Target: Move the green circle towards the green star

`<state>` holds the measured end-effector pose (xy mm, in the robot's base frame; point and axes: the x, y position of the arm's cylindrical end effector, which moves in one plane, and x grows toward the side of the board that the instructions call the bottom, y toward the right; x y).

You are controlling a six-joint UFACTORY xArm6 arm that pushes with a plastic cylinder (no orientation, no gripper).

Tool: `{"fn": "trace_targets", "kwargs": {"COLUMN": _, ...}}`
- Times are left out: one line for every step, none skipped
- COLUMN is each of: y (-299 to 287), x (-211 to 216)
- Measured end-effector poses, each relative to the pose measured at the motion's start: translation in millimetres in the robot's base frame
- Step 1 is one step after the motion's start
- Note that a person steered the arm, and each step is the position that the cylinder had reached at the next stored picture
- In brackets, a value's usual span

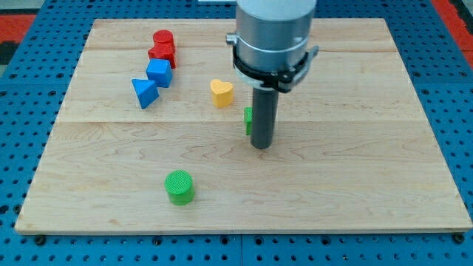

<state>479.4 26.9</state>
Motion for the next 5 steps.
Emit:
{"fn": "trace_targets", "kwargs": {"y": -12.4, "x": -11.2}}
{"fn": "trace_targets", "kwargs": {"y": -14.0, "x": -34.2}}
{"fn": "trace_targets", "kwargs": {"y": 8.6, "x": -64.9}}
{"fn": "trace_targets", "kwargs": {"y": 15.5, "x": 10.0}}
{"fn": "trace_targets", "kwargs": {"y": -13.7, "x": 135.4}}
